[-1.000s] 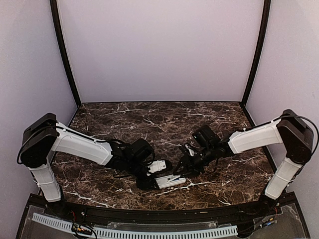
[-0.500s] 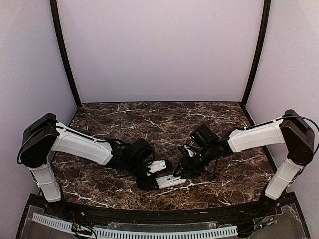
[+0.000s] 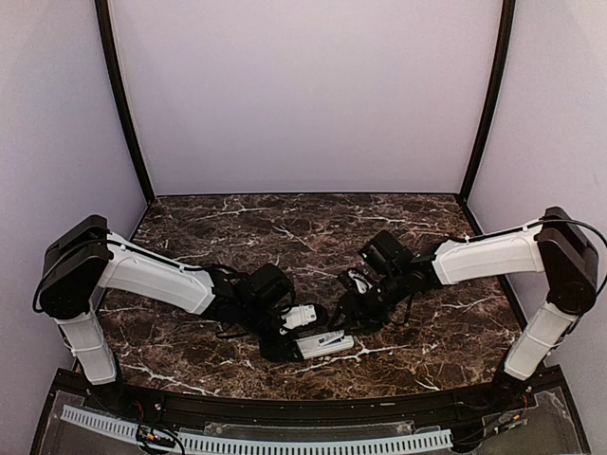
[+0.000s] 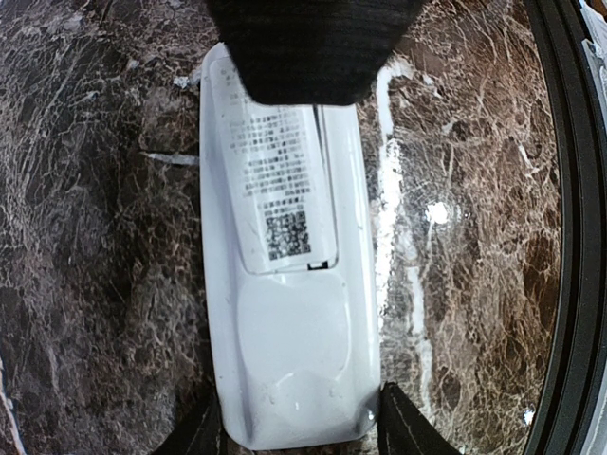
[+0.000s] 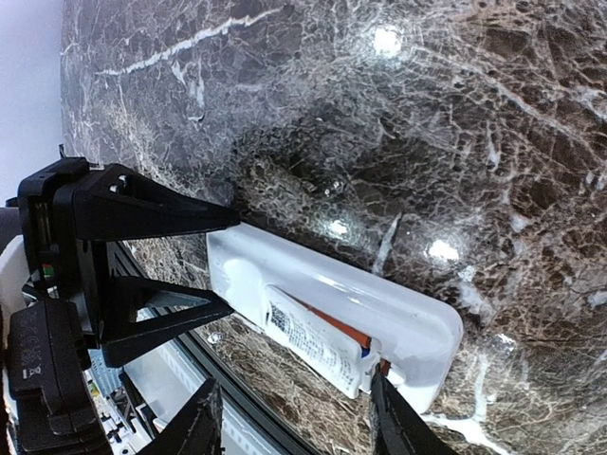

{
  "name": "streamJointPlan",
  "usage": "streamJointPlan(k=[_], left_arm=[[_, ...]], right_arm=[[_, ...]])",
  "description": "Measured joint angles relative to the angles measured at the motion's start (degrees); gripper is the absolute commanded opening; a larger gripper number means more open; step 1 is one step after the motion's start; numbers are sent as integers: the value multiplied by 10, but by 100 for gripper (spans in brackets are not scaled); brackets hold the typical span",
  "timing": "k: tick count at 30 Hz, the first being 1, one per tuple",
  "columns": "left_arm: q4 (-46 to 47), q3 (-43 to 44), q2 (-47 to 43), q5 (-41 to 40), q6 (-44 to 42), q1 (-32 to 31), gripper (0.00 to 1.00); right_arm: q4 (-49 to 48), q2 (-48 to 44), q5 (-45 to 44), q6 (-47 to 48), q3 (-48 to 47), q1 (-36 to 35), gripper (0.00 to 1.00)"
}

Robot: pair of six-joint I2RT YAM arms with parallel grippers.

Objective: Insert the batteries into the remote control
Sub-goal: Load the battery cover onto the remote control without the battery cover.

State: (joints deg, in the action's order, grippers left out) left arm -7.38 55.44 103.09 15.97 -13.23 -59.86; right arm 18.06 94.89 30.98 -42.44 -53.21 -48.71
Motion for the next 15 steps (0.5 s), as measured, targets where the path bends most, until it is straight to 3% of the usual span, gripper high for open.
streamJointPlan(k=[15], left_arm=[[-2,2,1,0,1,0,15]], right_arm=[[21,0,-10,6,-4,0,39]])
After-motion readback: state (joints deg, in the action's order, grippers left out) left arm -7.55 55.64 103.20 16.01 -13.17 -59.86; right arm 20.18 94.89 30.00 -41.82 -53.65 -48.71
